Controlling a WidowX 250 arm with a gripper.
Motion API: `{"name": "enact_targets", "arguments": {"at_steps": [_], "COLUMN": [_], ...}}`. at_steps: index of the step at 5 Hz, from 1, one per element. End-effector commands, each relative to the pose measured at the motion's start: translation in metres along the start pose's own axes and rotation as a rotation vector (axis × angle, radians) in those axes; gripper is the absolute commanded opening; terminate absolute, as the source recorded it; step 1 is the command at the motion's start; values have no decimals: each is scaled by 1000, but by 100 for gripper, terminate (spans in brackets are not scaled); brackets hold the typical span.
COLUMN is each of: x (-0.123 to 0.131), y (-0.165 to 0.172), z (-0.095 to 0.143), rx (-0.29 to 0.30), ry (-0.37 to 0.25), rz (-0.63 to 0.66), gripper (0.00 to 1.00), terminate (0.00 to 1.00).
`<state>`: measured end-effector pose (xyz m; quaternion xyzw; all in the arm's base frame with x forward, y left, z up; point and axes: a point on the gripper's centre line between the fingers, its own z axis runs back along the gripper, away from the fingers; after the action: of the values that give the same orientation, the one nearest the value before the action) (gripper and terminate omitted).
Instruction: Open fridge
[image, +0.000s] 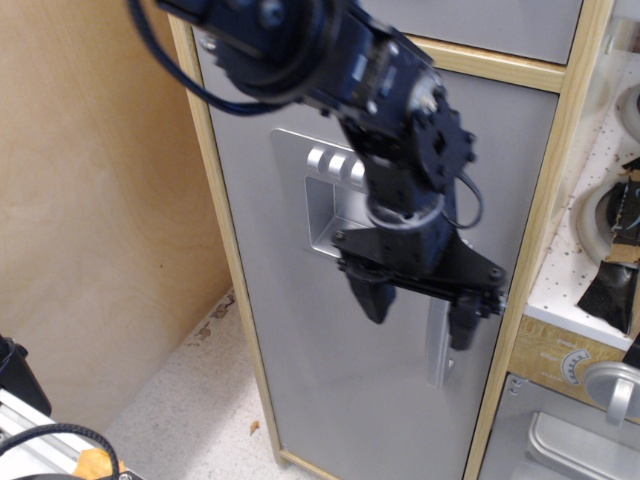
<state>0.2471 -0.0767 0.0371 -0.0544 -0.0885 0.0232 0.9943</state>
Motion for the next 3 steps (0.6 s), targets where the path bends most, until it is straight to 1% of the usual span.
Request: {"name": "enact_targets", "arguments": {"at_steps": [1, 2, 3], "x": [41, 51, 60], "y": [0, 2, 0], "z": [2, -9, -20], "rx": [29, 26, -1], "ry": [-120, -140, -158], "rz": [-36, -27, -26], "gripper": [100, 100, 100], "terminate": [0, 0, 0]}}
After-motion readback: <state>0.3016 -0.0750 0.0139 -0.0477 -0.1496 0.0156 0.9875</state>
